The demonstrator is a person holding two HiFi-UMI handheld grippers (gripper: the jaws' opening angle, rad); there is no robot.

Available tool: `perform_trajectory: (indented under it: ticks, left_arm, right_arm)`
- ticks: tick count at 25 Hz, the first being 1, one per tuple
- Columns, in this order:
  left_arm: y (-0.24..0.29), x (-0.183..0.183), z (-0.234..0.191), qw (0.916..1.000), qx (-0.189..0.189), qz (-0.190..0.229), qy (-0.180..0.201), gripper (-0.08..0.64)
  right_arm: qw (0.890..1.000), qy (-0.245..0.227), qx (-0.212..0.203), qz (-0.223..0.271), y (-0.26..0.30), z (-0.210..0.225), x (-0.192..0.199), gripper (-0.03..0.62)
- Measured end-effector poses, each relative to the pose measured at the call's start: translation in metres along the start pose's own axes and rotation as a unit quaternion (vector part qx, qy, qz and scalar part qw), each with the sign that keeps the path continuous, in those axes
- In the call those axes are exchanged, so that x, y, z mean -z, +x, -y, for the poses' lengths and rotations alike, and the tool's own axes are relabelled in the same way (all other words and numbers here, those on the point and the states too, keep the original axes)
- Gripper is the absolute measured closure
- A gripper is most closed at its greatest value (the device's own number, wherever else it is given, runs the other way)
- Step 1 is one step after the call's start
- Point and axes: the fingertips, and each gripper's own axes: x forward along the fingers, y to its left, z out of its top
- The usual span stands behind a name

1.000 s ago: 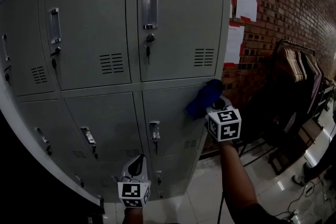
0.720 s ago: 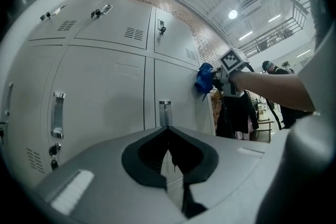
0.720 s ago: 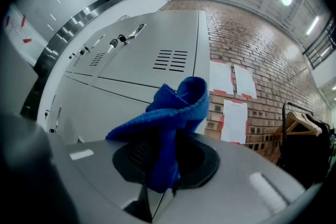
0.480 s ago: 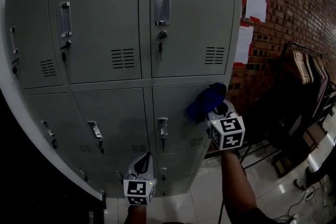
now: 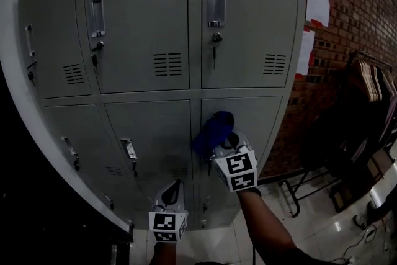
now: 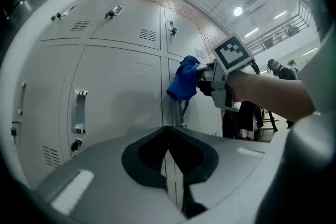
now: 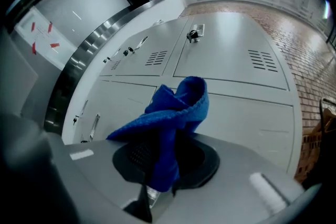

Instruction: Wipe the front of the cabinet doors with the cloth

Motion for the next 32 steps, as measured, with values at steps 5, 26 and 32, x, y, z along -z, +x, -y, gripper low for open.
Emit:
perform_trajectory:
  ticks: [5,26,32]
  left_arm:
    - [-0.009,0.002,-0.017,0.9999,-0.014,-0.003,-0.002,0.543]
    - [0.014,0.002,0.007,0.9999,0.014,-0.003,-0.004,0.543]
    - [0.021,0.005,0.017,0.9998,0.018,-0.008,-0.003,0.543]
  right_arm:
    - [1.0,-0.005,-0.003,-0.012,0.016,-0.005,0.002,0.522]
    - [0.999,-0.017,0.032,-0.036,-0.009,0.052,0.026,0.523]
    - [0.997,-0.019,0.059,-0.05,-0.028,0.095,0.04,0.523]
